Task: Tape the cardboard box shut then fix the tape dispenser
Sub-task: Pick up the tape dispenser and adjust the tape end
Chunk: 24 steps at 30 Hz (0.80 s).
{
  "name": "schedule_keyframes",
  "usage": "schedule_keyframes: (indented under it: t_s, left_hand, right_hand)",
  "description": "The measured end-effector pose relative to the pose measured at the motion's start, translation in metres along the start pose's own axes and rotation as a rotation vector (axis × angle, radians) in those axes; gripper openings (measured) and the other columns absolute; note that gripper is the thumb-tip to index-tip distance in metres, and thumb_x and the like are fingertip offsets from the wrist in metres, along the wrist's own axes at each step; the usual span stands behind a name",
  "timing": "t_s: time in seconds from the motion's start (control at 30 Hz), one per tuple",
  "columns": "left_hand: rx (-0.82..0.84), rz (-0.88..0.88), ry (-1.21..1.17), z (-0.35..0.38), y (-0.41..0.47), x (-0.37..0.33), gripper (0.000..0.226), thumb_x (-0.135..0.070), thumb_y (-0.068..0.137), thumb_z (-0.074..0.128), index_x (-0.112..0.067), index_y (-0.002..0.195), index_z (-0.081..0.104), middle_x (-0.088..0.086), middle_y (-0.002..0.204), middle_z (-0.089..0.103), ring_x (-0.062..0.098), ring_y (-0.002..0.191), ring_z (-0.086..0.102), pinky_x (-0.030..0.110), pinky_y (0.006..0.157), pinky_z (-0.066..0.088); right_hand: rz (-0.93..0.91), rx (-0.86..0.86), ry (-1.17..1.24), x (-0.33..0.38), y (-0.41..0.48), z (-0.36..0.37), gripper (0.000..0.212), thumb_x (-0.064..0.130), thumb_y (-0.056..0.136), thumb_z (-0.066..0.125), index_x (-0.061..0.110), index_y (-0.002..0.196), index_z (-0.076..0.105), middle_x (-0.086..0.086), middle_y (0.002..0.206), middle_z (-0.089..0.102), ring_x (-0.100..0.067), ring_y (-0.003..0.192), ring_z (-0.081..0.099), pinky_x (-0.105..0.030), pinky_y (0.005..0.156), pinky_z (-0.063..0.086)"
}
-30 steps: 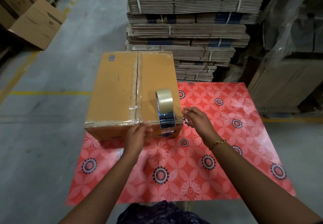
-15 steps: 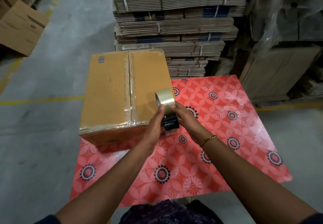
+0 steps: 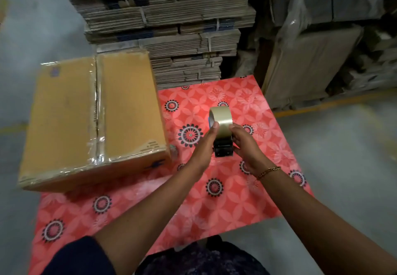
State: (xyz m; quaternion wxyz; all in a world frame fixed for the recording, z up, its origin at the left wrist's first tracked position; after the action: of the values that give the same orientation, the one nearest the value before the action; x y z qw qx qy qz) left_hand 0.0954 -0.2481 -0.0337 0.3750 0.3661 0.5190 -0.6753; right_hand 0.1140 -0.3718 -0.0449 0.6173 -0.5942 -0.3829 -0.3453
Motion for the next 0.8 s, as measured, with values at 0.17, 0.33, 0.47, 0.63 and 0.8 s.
schedule_keyframes:
  t_s: [0.17, 0.33, 0.47, 0.63, 0.8]
  left_hand:
    - [0.004, -0.093, 0.019, 0.042, 0.041, 0.02, 0.048, -0.057, 0.104, 0.028, -0.034, 0.129, 0.061, -0.012, 0.121, 0.066, -0.011, 0.1, 0.062, 0.016, 0.082, 0.047]
    - [-0.009, -0.165, 0.046, 0.067, 0.07, 0.037, 0.05, -0.053, 0.105, 0.027, -0.026, 0.135, 0.056, -0.01, 0.115, 0.067, -0.012, 0.091, 0.063, 0.01, 0.072, 0.05]
    - [-0.038, -0.202, 0.025, 0.077, 0.084, 0.049, 0.042, -0.047, 0.107, 0.027, -0.026, 0.132, 0.054, -0.009, 0.111, 0.065, -0.017, 0.075, 0.064, 0.009, 0.073, 0.053]
    - [-0.031, -0.237, 0.097, 0.082, 0.086, 0.054, 0.051, -0.047, 0.107, 0.025, -0.019, 0.142, 0.051, -0.013, 0.103, 0.061, -0.022, 0.063, 0.062, 0.005, 0.051, 0.048]
    - [-0.065, -0.261, 0.149, 0.078, 0.081, 0.049, 0.032, -0.052, 0.105, 0.03, -0.041, 0.13, 0.048, -0.015, 0.115, 0.056, -0.006, 0.096, 0.06, 0.017, 0.078, 0.049]
  right_hand:
    - [0.097, -0.013, 0.025, -0.023, 0.032, -0.056, 0.02, 0.028, 0.104, 0.042, 0.024, 0.098, 0.061, -0.005, 0.109, 0.063, -0.017, 0.101, 0.059, -0.03, 0.078, 0.046]
    - [0.148, 0.006, 0.004, -0.048, 0.064, -0.089, 0.028, 0.031, 0.101, 0.043, 0.014, 0.118, 0.058, -0.008, 0.116, 0.063, -0.02, 0.105, 0.06, -0.039, 0.09, 0.045]
    - [0.155, 0.032, -0.101, -0.059, 0.082, -0.098, 0.045, 0.034, 0.088, 0.047, 0.007, 0.122, 0.059, -0.014, 0.117, 0.067, -0.025, 0.104, 0.064, -0.042, 0.09, 0.048]
    - [0.181, 0.044, -0.131, -0.072, 0.094, -0.106, 0.05, 0.036, 0.088, 0.047, 0.01, 0.13, 0.053, -0.014, 0.119, 0.068, -0.024, 0.103, 0.068, -0.031, 0.077, 0.049]
    - [0.159, 0.069, -0.151, -0.075, 0.098, -0.109, 0.049, 0.037, 0.09, 0.05, 0.017, 0.134, 0.053, -0.01, 0.122, 0.069, -0.024, 0.108, 0.068, -0.037, 0.085, 0.051]
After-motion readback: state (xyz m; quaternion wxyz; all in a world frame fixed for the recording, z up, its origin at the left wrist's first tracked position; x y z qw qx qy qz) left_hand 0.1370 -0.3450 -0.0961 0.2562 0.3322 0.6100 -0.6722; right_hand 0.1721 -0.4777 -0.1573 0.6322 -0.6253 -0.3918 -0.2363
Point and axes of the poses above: each hand's wrist, its own y-axis towards the middle knuckle, its own z-axis out of the palm, x = y × z, the point moved 4 cm from there along y, towards the middle knuckle
